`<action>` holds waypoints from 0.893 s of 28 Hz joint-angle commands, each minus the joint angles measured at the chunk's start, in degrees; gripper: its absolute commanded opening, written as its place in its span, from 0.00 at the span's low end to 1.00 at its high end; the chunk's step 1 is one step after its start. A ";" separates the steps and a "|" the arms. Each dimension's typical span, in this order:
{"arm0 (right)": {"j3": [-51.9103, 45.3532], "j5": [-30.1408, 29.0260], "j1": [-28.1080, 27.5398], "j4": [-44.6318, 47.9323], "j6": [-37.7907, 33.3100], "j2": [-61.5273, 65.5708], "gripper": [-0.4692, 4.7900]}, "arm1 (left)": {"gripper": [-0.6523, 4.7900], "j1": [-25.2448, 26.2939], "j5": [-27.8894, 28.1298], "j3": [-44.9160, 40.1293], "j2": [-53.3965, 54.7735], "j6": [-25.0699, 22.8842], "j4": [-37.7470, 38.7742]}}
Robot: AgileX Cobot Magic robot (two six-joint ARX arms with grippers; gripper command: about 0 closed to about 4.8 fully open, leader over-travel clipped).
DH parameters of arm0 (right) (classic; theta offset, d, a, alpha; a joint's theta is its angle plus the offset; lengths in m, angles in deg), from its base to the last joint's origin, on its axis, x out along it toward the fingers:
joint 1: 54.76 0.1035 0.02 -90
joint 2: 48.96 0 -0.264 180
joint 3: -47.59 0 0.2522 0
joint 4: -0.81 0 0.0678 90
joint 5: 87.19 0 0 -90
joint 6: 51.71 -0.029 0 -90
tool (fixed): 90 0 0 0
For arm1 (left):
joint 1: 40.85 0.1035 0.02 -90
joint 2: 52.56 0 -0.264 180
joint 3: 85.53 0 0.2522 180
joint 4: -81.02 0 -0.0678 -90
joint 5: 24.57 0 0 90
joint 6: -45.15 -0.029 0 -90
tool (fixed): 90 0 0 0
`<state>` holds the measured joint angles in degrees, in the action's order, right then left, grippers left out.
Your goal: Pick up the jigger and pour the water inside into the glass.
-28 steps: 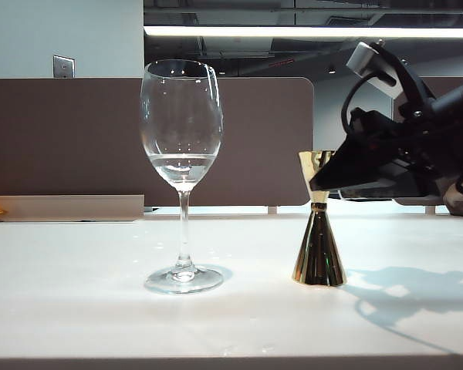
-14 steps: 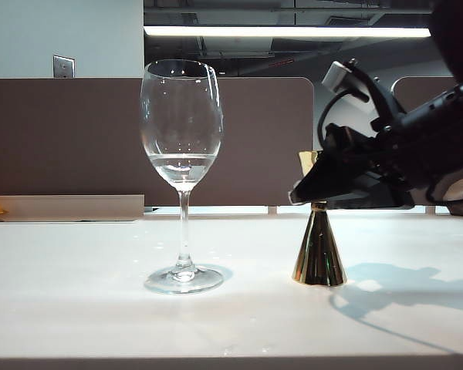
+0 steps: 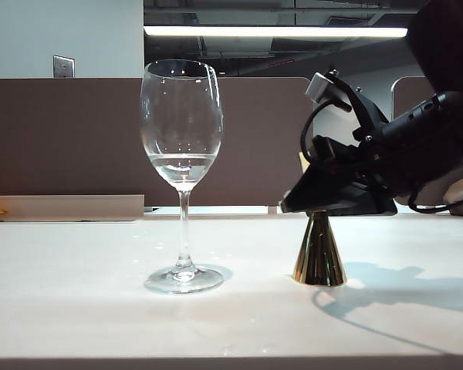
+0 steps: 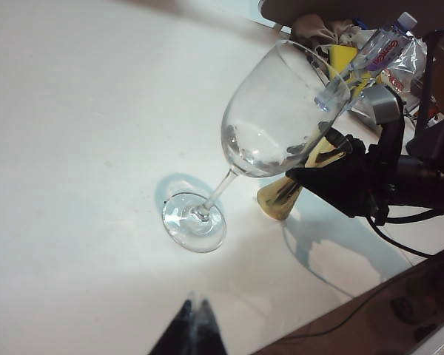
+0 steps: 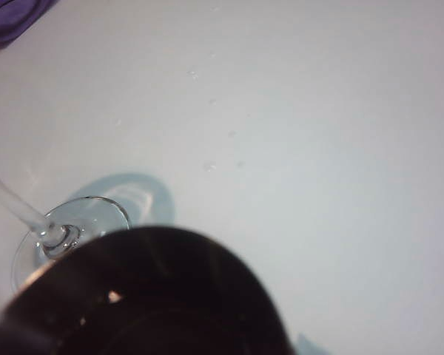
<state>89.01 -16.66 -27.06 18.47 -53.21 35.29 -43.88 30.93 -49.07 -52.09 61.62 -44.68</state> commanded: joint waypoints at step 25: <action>0.20 1.60 0.00 0.57 -0.02 0.11 0.24 | 0.12 0.07 -0.20 0.20 0.04 0.02 -0.74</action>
<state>89.06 -15.06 -27.06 18.66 -53.17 35.57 -43.88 30.93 -49.07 -52.09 61.62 -44.71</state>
